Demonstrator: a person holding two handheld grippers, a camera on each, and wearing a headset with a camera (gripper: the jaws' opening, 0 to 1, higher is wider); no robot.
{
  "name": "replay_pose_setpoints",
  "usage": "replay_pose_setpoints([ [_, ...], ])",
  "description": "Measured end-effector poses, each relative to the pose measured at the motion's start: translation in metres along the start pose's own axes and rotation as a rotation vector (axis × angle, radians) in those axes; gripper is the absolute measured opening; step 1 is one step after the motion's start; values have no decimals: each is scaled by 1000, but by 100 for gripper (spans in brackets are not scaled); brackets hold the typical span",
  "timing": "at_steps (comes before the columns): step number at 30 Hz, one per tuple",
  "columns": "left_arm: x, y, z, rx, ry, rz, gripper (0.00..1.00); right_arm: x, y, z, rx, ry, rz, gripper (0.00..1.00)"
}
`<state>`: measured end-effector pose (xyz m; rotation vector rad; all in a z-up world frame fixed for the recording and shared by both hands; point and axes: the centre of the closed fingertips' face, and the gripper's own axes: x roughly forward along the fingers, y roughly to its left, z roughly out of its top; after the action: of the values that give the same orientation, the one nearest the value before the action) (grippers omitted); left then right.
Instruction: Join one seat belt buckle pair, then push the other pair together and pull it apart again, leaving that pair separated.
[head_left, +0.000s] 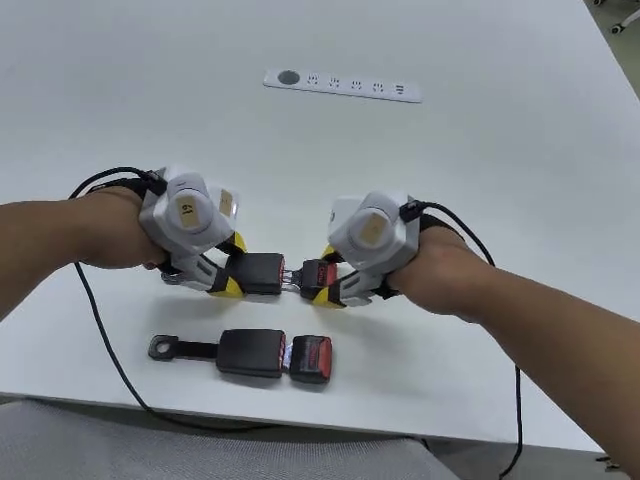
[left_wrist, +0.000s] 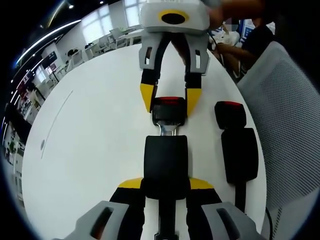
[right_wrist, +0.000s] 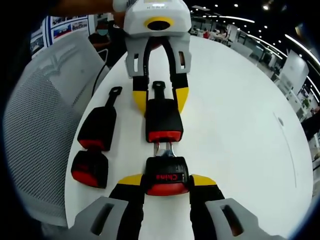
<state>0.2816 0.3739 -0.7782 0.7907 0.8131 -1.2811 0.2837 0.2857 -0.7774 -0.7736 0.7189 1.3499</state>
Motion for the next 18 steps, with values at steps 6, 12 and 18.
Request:
replay_pose_setpoints([
  [6, 0, 0, 1, -2, 3, -5, 31, -13, -1, -20, 12, 8, -12, 31],
  [12, 0, 1, 1, -7, 0, -2, 31, -32, -2, -48, 26, 31, -27, 32],
  [18, 0, 0, 2, -11, 4, 8, 32, -47, -8, -71, 45, 59, -42, 32],
])
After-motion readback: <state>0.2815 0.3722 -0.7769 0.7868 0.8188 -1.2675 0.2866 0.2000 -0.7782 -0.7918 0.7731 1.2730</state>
